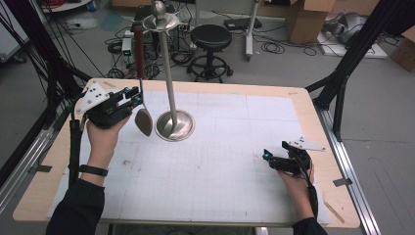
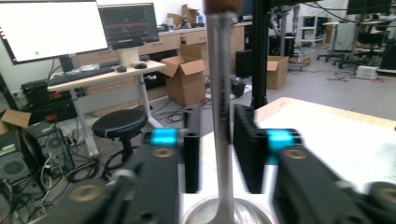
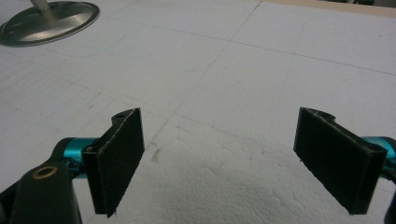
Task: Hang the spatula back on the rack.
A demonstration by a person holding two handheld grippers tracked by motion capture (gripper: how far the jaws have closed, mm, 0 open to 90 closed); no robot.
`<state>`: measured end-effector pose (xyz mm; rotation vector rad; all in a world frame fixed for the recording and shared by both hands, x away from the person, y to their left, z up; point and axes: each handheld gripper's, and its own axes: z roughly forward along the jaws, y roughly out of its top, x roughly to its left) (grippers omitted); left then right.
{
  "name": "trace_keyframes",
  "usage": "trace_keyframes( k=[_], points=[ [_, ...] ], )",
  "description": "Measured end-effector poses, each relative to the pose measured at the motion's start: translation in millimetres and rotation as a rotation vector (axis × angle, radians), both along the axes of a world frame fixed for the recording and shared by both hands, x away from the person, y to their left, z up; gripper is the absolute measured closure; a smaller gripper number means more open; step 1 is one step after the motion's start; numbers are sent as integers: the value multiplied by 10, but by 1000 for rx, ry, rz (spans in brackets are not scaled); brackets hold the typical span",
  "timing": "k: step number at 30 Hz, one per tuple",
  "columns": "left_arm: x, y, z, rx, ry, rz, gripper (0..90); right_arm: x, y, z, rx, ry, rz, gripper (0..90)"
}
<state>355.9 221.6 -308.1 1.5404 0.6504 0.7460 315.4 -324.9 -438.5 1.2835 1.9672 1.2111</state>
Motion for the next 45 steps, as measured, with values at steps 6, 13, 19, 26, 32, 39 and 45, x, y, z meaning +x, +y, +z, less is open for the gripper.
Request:
trace_keyframes(
  k=[6, 13, 19, 26, 32, 39, 45],
  points=[
    [-75, 76, 24, -1, 26, -21, 503, 0, 0, 1, 0, -3, 2, 154],
    [-198, 176, -23, 37, 67, -59, 345, 0, 0, 3, 2, -4, 5, 154],
    [-290, 320, -136, 42, 108, -67, 281, -9, 1, 12, 5, -5, 3, 154],
    [-391, 412, -308, 86, 146, -79, 217, -13, -3, 17, 3, -10, 6, 154],
    [-445, 459, -464, 99, 172, -97, 207, -33, -4, 34, -10, -18, 12, 153],
    [-429, 608, -684, 73, 216, -93, 206, -85, -55, 36, -33, -17, 7, 149],
    [-369, 671, -770, 71, 255, -80, 195, -148, -113, 47, -54, -18, -2, 143]
  ],
)
